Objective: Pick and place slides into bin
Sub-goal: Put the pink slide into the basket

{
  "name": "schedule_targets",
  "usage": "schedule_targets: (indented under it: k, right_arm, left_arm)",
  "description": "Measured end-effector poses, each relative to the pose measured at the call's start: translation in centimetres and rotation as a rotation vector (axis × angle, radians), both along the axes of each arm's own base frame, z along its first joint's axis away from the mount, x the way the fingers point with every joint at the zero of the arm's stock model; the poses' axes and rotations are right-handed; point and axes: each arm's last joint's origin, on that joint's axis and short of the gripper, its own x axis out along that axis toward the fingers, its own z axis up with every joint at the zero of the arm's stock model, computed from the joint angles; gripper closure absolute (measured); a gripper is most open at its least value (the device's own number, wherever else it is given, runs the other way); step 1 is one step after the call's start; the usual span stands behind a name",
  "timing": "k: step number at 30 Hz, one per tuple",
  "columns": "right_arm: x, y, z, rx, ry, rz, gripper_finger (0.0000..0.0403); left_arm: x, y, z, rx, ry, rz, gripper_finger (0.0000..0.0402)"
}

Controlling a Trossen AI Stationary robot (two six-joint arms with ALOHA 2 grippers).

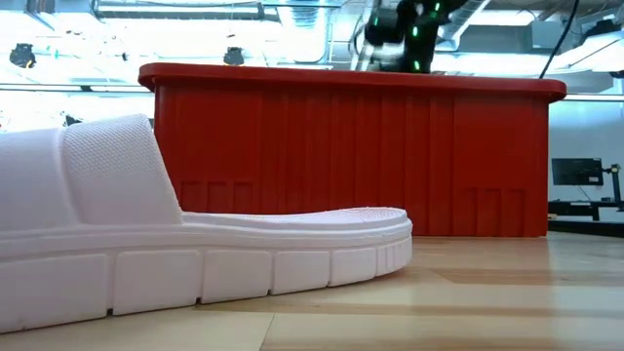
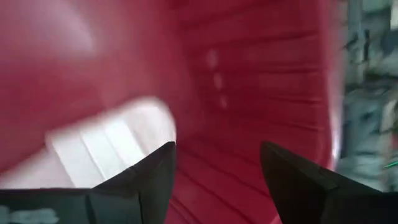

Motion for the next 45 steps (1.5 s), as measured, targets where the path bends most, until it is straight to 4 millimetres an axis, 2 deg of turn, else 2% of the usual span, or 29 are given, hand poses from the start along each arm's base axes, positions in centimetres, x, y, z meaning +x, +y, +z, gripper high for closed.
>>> schedule_targets:
  k: [5,10,14,18,24,33,38,45]
  right_arm:
    - [-0.9,1.2,6.3,0.059,-0.45,-0.083,0.0179]
    - [-2.0,4.2,10.5,0.172,-0.803,-0.023,0.0179]
    - [-2.4,7.8,12.4,0.202,-0.918,0.016,0.0179]
    - [-2.4,11.8,13.1,0.24,-0.954,0.035,0.0179]
    - [-2.1,18.7,12.2,0.273,-0.896,0.033,0.0179]
    - [-1.2,28.9,9.2,0.426,-0.881,0.009,0.0179]
    - [-0.2,33.9,6.5,0.48,-0.868,-0.021,0.0179]
    - [1.3,39.4,2.0,0.5,-0.772,0.013,0.0179]
  left_arm:
    - [0.0,0.0,0.0,-0.015,-0.009,0.001,0.0266]
    - [0.1,-0.1,0.0,-0.073,-0.041,-0.029,0.0266]
    - [0.3,-0.4,-0.1,-0.146,-0.064,-0.125,0.0266]
    - [0.5,-0.6,-0.1,-0.151,-0.053,-0.179,0.0266]
    - [1.0,-0.8,-0.1,-0.206,-0.068,-0.174,0.0266]
    - [1.4,-0.9,-0.2,-0.371,-0.142,-0.16,0.0266]
    - [1.4,-1.0,-0.7,-0.505,-0.159,-0.141,0.0266]
    - [1.8,-1.1,-1.6,-0.65,-0.145,-0.089,0.0266]
